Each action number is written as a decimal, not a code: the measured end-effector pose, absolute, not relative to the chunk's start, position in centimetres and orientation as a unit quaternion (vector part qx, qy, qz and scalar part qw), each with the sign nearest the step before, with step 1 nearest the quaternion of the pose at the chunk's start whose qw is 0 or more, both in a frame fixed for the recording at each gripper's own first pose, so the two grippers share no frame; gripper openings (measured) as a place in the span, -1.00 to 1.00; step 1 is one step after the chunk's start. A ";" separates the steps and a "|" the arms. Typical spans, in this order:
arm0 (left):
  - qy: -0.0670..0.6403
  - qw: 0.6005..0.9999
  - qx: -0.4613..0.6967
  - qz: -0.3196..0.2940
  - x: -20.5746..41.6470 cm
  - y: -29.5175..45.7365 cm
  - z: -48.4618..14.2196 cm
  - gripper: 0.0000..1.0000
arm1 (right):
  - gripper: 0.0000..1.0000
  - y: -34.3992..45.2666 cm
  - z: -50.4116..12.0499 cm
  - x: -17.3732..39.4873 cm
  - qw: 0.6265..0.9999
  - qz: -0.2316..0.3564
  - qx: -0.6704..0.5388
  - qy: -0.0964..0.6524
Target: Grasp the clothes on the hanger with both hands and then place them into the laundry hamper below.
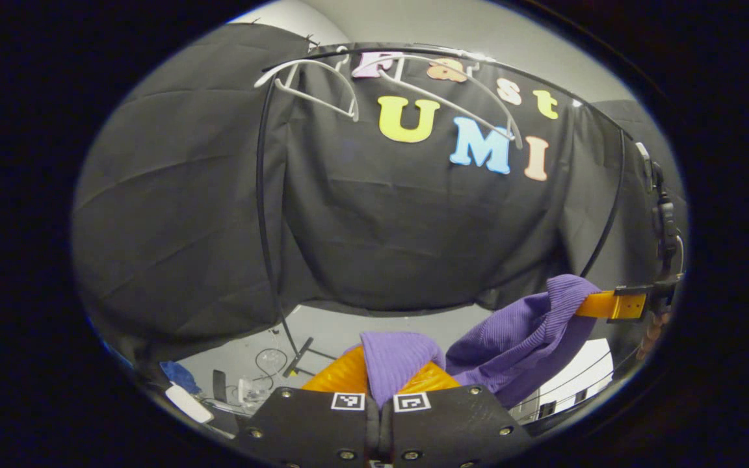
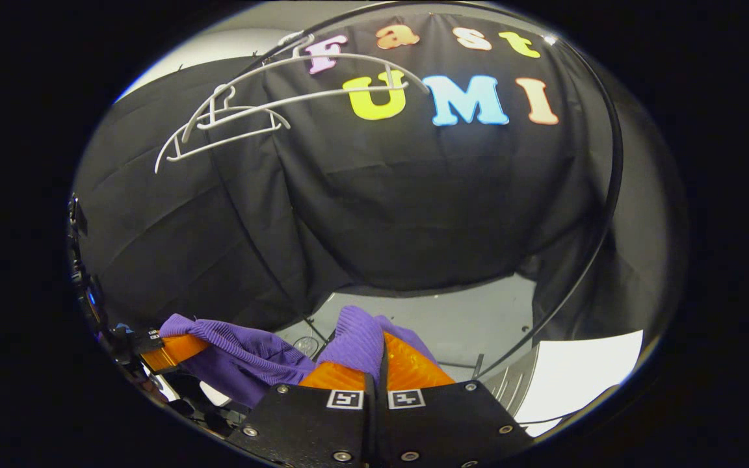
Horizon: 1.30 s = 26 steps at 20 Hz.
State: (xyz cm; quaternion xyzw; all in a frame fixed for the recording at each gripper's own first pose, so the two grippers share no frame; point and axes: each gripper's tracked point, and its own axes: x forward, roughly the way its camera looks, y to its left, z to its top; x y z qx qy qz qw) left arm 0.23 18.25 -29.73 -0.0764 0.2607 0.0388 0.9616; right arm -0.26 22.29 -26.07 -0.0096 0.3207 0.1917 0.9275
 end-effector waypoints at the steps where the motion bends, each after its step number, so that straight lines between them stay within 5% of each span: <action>1: 0.270 0.959 -0.077 0.040 0.4 18.1 -30.8 -0.98 | -1.00 21.7 -26.8 -0.4 0.925 0.188 -0.008 0.331; 14: 0.369 0.927 -0.057 -0.033 2.9 15.4 -42.4 -0.97 | -0.99 17.4 -40.5 -2.2 0.892 0.045 0.046 0.447; 26: 0.418 0.906 -0.045 -0.040 2.8 14.6 -47.5 -0.88 | -0.99 18.1 -43.9 -2.8 0.875 0.033 0.059 0.480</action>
